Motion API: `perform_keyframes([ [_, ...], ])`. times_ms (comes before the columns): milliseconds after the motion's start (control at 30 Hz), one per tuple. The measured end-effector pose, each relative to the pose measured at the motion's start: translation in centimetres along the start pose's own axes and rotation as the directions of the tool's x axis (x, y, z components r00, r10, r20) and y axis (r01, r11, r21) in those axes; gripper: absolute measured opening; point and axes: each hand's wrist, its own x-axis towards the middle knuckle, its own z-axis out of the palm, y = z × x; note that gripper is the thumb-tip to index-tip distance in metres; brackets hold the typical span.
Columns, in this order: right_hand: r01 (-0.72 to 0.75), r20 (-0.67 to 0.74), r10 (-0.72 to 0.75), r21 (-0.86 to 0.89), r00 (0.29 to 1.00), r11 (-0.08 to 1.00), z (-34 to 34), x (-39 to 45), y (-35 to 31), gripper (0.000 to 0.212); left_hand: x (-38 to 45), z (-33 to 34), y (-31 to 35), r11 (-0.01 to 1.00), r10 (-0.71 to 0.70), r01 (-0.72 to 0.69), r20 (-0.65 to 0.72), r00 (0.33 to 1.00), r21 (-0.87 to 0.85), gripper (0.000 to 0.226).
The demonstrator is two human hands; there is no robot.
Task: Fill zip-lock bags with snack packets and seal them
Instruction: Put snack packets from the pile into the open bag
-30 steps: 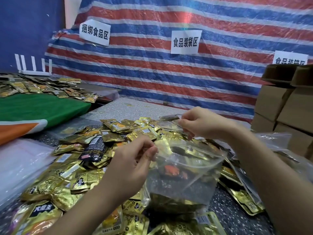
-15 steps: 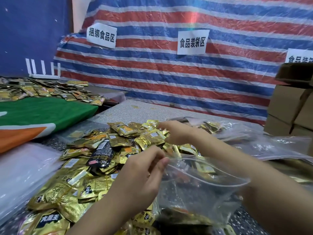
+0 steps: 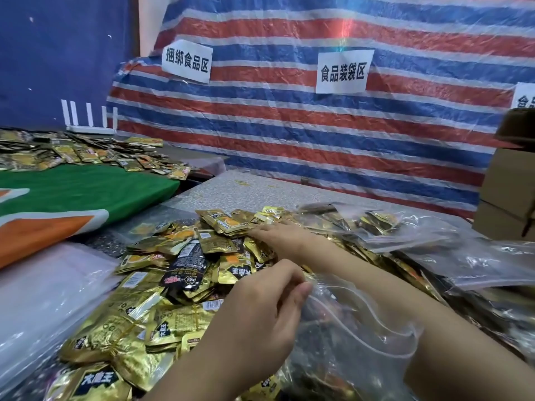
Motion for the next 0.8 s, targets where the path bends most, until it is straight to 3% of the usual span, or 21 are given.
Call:
perform_keyframes([
  [100,-0.030,-0.074,0.037,0.086,0.997,0.996,-0.5,-0.1,0.2,0.072,0.0,0.0,-0.1,1.000,-0.004,0.004,0.001,1.000,-0.006,0.013],
  [200,-0.088,-0.177,0.189,0.463,0.966,0.882,-1.5,-1.1,0.5,0.049,0.0,0.0,-0.2,1.000,-0.004,0.004,-0.006,1.000,0.001,0.014],
  [267,-0.081,-0.183,0.354,0.783,0.917,0.616,-2.3,-2.0,0.4,0.021,0.0,0.0,-0.3,1.000,-0.014,0.014,-0.004,1.000,-0.008,0.015],
  [333,-0.050,-0.069,0.498,0.974,0.864,0.220,-3.3,-2.9,0.3,0.009,-0.1,0.1,-0.2,0.999,-0.024,0.024,-0.005,1.000,-0.024,0.015],
  [433,0.086,0.101,0.535,0.946,0.839,-0.314,-4.4,-4.7,0.6,0.023,0.0,0.1,-0.2,0.999,-0.034,0.034,-0.007,0.999,-0.032,0.016],
  [500,0.150,0.142,0.513,0.861,0.847,-0.485,-4.6,-6.6,0.6,0.033,0.0,0.2,-0.2,0.999,-0.033,0.033,-0.014,0.999,-0.023,0.016],
  [700,0.093,0.190,0.475,0.854,0.859,-0.511,-3.7,-12.6,-0.1,0.028,-0.1,0.5,0.0,0.998,-0.041,0.040,-0.024,0.999,-0.037,0.015],
  [767,0.079,0.166,0.458,0.880,0.873,-0.469,-3.6,-14.2,-0.5,0.030,-0.2,0.6,0.0,0.995,-0.070,0.068,-0.018,0.997,-0.074,0.014],
  [800,0.052,0.154,0.467,0.916,0.871,-0.398,-3.5,-14.8,-0.6,0.035,-0.2,0.7,0.1,0.994,-0.077,0.075,-0.022,0.997,-0.080,0.014],
])
